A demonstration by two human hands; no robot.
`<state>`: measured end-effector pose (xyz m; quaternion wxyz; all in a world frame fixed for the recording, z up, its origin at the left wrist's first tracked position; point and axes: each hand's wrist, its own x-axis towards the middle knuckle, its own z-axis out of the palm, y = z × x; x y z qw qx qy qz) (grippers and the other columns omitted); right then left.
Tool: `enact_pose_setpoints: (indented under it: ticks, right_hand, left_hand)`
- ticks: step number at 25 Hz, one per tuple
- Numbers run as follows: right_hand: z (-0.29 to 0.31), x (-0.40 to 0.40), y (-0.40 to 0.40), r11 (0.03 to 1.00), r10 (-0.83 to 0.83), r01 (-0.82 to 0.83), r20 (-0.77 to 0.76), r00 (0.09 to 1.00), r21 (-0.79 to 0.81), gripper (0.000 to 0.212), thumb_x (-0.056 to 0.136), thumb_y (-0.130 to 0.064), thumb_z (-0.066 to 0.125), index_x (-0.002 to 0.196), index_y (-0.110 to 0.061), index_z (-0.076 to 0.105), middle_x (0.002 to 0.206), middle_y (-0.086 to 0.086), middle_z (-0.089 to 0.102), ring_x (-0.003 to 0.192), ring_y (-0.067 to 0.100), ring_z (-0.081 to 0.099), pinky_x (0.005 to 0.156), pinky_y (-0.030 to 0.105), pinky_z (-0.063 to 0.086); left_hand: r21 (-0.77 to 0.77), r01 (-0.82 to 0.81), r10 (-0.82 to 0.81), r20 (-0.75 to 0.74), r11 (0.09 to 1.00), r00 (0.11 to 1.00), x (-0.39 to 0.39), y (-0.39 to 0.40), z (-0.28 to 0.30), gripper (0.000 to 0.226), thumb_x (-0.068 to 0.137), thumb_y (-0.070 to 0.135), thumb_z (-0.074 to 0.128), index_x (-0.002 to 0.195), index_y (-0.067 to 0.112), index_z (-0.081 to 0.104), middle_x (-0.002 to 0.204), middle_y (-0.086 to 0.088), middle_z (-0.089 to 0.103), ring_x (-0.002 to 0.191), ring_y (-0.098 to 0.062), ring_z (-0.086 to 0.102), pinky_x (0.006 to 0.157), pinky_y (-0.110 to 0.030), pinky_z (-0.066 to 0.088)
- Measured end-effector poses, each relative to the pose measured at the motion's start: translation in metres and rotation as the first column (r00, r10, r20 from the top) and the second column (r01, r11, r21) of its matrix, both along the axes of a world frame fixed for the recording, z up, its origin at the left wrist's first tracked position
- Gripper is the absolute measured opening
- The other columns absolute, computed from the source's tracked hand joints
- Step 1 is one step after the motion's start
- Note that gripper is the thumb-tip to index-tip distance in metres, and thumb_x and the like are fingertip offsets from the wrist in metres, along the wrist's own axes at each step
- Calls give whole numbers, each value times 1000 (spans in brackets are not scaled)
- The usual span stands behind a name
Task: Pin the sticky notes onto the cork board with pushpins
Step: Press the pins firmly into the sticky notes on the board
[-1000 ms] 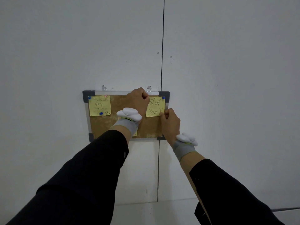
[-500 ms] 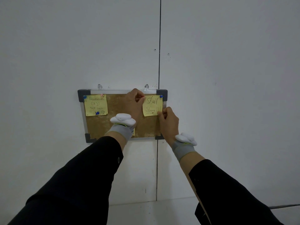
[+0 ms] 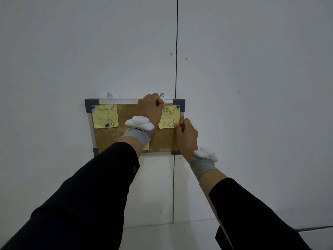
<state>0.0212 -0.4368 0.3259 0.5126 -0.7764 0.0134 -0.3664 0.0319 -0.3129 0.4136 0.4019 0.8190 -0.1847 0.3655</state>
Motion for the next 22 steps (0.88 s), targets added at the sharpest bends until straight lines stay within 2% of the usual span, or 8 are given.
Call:
enact_pose_setpoints:
  ticks: [3,6,8,10,12,17,19,22]
  right_hand:
    - [-1,1,-2,999,8,-8,12,1000,-31,15,95,-23,50,85,-13,46,89,8,63,79,20,57,68,30,48]
    - [-3,-1,0,1000,11,-12,32,999,5,19,93,-31,53,89,-15,44,75,0,58,68,14,54,62,28,45]
    - [-1,-6,4,996,-51,44,82,995,81,28,89,-44,55,92,-21,40,69,-9,48,62,6,49,57,24,41]
    - [7,-9,9,987,-147,135,159,976,88,26,88,-47,53,92,-25,39,74,-11,45,64,5,47,58,24,39]
    - [21,-11,12,988,-151,148,245,958,31,18,91,-36,52,92,-20,45,85,-4,51,70,9,49,63,26,42]
    - [51,-10,26,967,105,-38,261,960,-250,13,93,-9,52,97,0,59,96,17,60,84,24,56,73,24,44]
    - [57,-8,31,947,141,-60,243,960,-314,14,92,-7,53,97,3,61,97,19,61,88,27,57,77,32,46]
    - [64,-7,34,958,137,-66,239,961,-281,13,90,-14,58,92,-2,61,92,15,62,82,23,57,75,36,48]
  left_hand:
    - [-6,7,-7,16,1000,1000,6,-1,-2,6,83,12,62,79,14,65,87,-7,67,78,-21,60,67,-28,48]
    - [-73,64,-61,43,995,997,9,4,-11,6,82,15,64,78,16,61,83,-2,62,71,-12,54,58,-9,37]
    - [-117,97,-90,58,988,994,8,5,-17,7,82,15,64,78,18,60,82,2,59,68,-5,50,58,-3,36]
    - [-151,135,-125,74,979,989,7,6,-21,6,83,12,64,81,17,61,84,1,59,68,0,51,60,0,37]
    - [-199,182,-167,88,963,982,6,5,-23,10,83,6,63,85,15,60,87,-2,61,68,2,54,61,-1,40]
    - [-256,240,-232,61,936,971,6,6,-24,25,83,1,59,98,19,52,87,-1,62,75,-10,59,69,-14,48]
    - [-246,239,-228,72,939,971,8,8,-25,27,81,-2,54,99,18,52,89,-2,62,77,-9,58,70,-18,49]
    - [-220,227,-215,78,949,973,13,10,-25,34,77,-6,48,97,20,52,87,3,60,76,-1,56,69,-16,47]
